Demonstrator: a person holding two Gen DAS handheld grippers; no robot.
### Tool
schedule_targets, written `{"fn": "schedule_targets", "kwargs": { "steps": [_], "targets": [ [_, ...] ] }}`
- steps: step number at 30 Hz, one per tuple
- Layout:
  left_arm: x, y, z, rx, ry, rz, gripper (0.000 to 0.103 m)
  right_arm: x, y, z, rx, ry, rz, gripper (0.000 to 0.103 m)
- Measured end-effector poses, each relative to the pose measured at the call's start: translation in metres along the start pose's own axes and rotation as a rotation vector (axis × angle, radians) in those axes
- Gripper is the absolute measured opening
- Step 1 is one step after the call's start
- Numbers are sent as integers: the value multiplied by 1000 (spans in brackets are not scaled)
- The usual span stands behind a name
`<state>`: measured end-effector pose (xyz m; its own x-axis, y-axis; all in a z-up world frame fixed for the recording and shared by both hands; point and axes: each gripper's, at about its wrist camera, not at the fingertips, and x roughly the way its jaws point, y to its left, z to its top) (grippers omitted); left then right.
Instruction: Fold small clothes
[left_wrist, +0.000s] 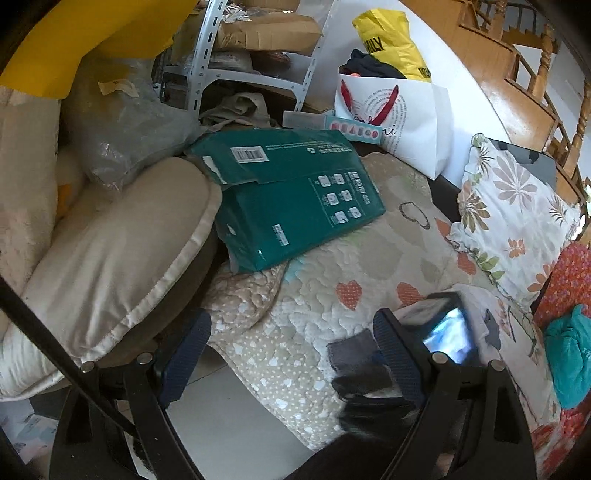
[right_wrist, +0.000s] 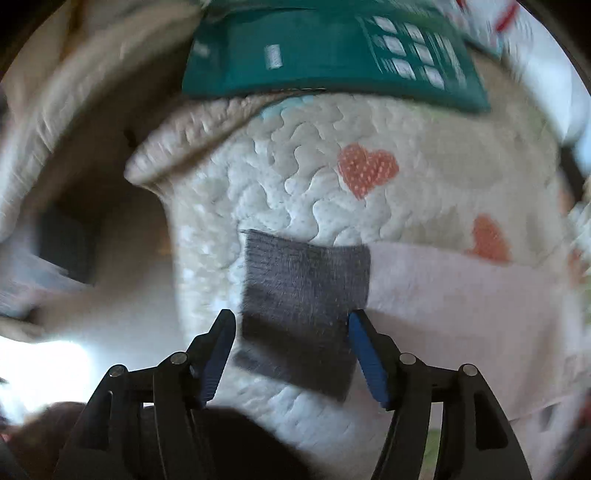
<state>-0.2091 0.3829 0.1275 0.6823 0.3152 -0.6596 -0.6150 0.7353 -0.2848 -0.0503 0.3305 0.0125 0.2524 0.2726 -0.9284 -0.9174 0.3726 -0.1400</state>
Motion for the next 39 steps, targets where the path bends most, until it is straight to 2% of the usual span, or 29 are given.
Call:
{"fn": "schedule_targets", "kwargs": {
  "steps": [1,2,3,5,10,12,14,17,21,23,24,26,28,30,33,39],
  "targets": [
    [-1,-2,0,4,-2,-4,89,-1,4,-1,-2,-3,-48,59],
    [-3,-5,0,10,-4,-8,89,-4,5,0,11,-10,-64,39],
    [-4,-9,0,15,-6,-10,89,-9,0,1,37,-20,-46,8],
    [-7,-17,0,27,-11,-24,89,-20,-17,10,127,-55,-3,8],
    [-17,-47,1,92,-27,-68,89,-90,-94,3,396,-236,55,8],
    [-19,-60,1,118,-29,-91,89,-123,-135,-14,502,-307,65,8],
    [-19,-79,-1,148,-23,-129,89,-157,-177,-48,625,-372,56,8],
    [-18,-110,-7,197,-7,-187,89,-192,-245,-114,800,-418,-30,8],
    [-8,-154,-19,270,44,-266,89,-204,-316,-236,1039,-364,-187,8],
    [1,-174,-27,301,76,-295,89,-196,-344,-301,1150,-299,-294,8],
    [6,-184,-31,316,91,-306,89,-190,-350,-323,1178,-267,-333,8],
    [21,-209,-41,346,138,-321,89,-167,-368,-376,1239,-147,-413,12],
    [33,-228,-47,358,177,-337,89,-151,-381,-421,1327,-49,-433,14],
    [45,-241,-53,362,205,-341,89,-159,-377,-452,1389,-106,-404,14],
    [61,-257,-64,381,241,-322,89,-177,-354,-481,1398,-168,-383,22],
    [71,-278,-88,412,301,-321,89,-187,-327,-485,1373,-223,-355,22]
  ]
}}
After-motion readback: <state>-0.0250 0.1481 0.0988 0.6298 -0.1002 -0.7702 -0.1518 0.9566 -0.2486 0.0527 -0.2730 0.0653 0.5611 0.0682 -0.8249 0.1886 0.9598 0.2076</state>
